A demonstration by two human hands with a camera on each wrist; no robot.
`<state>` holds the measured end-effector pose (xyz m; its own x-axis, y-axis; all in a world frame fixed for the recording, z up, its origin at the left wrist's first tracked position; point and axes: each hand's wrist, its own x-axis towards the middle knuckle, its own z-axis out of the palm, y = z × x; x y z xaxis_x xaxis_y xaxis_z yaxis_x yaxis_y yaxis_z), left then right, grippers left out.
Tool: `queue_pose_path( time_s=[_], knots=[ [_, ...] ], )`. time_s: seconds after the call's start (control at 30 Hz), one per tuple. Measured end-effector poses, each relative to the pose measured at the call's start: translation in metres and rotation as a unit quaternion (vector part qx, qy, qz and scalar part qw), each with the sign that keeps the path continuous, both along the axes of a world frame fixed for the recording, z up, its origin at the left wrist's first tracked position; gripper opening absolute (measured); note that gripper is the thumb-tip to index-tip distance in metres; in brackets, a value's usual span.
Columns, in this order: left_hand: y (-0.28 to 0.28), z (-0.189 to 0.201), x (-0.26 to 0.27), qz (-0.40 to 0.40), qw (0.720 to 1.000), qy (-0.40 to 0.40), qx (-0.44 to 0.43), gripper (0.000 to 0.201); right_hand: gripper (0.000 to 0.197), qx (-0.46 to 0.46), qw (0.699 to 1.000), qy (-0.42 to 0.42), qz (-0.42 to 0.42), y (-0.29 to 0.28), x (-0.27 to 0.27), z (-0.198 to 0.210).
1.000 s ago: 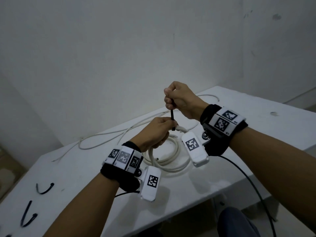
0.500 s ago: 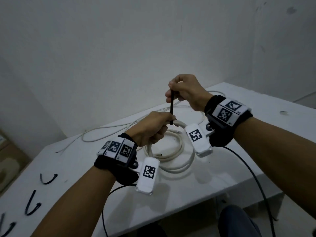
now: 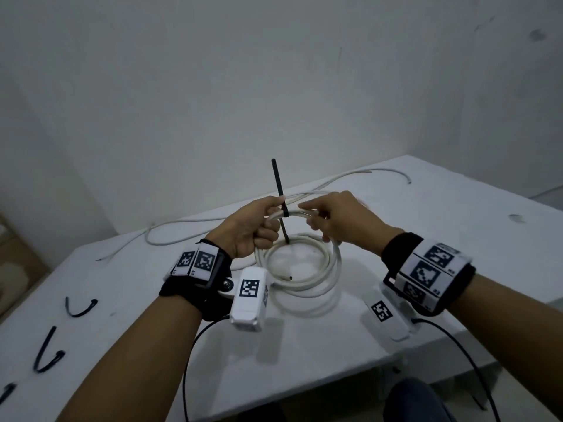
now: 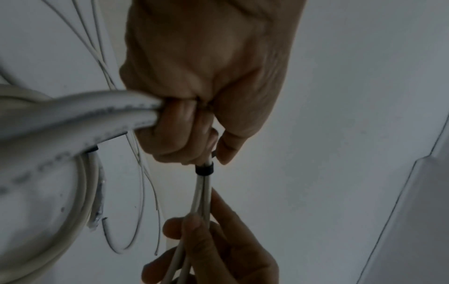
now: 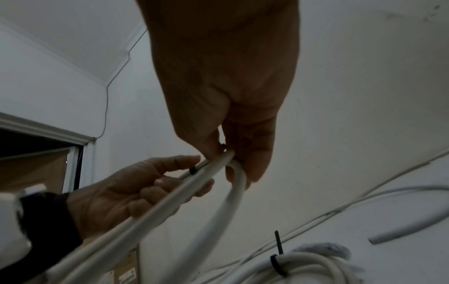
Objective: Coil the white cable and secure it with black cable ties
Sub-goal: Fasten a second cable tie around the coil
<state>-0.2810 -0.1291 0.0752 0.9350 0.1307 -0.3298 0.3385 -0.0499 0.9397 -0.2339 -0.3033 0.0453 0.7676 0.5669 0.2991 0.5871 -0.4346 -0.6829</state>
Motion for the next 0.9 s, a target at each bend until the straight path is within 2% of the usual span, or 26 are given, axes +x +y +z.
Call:
queue_pose_path(
  time_s=[0.1, 0.17, 0.3, 0.37, 0.5, 0.63, 0.73, 0.9],
  knots=[
    [0.004, -0.005, 0.000, 0.008, 0.999, -0.030, -0.006, 0.021, 0.030, 0.002, 1.000, 0.016, -0.013, 0.004, 0.008, -0.005],
    [0.008, -0.012, 0.000, 0.015, 0.998, -0.050, 0.029, 0.008, 0.030, 0.018, 0.998, 0.043, -0.030, 0.006, 0.016, -0.010],
    [0.017, -0.031, -0.002, 0.035, 0.989, -0.043, 0.138, 0.015, 0.030, 0.070, 0.987, 0.132, -0.060, 0.011, 0.029, -0.020],
    [0.019, -0.038, 0.000, 0.052, 0.982, -0.049, 0.173, 0.018, 0.030, 0.069, 0.984, 0.152, -0.062, 0.017, 0.032, -0.026],
    [0.030, -0.053, 0.011, 0.083, 0.965, -0.069, 0.241, 0.019, 0.031, -0.003, 0.988, 0.135, -0.071, 0.032, 0.042, -0.036],
    [0.044, -0.064, 0.024, 0.088, 0.945, -0.073, 0.307, 0.023, 0.031, -0.071, 0.980, 0.170, -0.081, 0.042, 0.052, -0.042],
    [0.050, -0.071, 0.031, 0.082, 0.930, -0.077, 0.351, 0.018, 0.032, -0.121, 0.973, 0.179, -0.080, 0.048, 0.057, -0.044],
    [0.050, -0.079, 0.037, 0.053, 0.899, -0.087, 0.426, 0.016, 0.033, -0.144, 0.972, 0.164, -0.082, 0.056, 0.065, -0.048]
  ],
)
